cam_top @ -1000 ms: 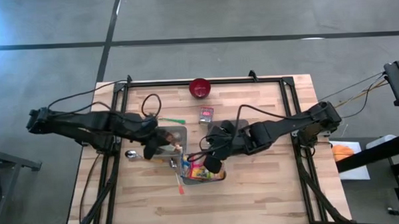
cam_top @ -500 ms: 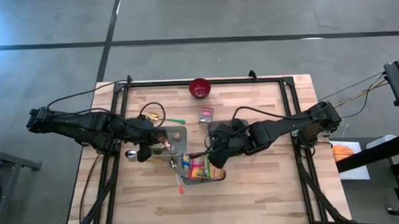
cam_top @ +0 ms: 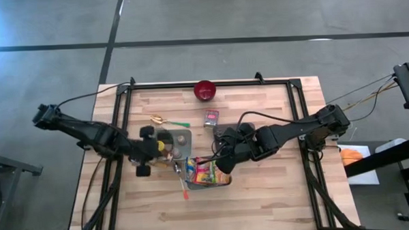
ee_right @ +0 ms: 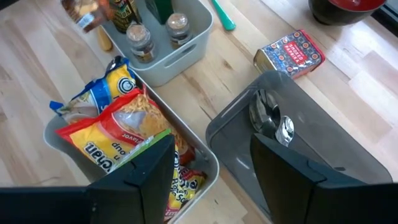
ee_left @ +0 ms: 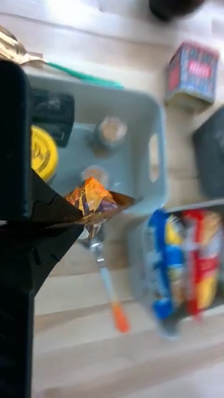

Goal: Pick & Place Food Item
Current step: Put the orange seasoning bag into the top gray bin

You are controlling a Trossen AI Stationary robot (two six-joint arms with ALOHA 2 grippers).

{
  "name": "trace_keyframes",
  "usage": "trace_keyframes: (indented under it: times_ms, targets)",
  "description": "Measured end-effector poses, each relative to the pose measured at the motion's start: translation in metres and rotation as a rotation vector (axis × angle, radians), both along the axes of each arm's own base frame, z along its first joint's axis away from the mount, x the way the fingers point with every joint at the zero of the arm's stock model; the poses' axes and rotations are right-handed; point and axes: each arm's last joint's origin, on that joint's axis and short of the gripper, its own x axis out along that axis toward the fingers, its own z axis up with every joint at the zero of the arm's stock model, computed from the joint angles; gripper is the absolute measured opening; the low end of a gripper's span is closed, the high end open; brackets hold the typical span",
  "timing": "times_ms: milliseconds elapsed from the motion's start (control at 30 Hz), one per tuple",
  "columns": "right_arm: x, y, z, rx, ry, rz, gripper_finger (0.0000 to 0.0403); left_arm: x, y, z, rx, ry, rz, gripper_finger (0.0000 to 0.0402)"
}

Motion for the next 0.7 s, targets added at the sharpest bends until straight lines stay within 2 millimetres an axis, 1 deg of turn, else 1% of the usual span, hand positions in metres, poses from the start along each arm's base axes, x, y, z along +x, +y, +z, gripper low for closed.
trace_keyframes:
  times_ms: [67, 200, 367, 533, 600, 700]
  targets:
    - [0.000, 0.000, 0.000, 0.000, 0.000, 0.001, 0.0208, 0.002, -0.005, -0.007, 0.034, 0.050, -0.021, 0.0000]
    - [0.000, 0.000, 0.000, 0.001, 0.000, 0.000, 0.0208, 0.007, -0.008, -0.016, 0.067, 0.119, -0.003, 0.0000]
    - [0.000, 0.000, 0.000, 0.004, 0.001, 0.002, 0.0208, 0.008, -0.007, -0.017, 0.075, 0.117, 0.026, 0.0000]
    - [0.000, 0.000, 0.000, 0.004, 0.001, 0.002, 0.0208, 0.003, -0.006, -0.020, 0.103, 0.174, 0.028, 0.0000]
    - [0.000, 0.000, 0.000, 0.004, 0.000, 0.002, 0.0208, 0.001, -0.004, -0.022, 0.123, 0.197, 0.049, 0.0000]
    - [0.000, 0.000, 0.000, 0.005, -0.002, 0.002, 0.0208, 0.001, -0.003, -0.022, 0.145, 0.186, 0.088, 0.0000]
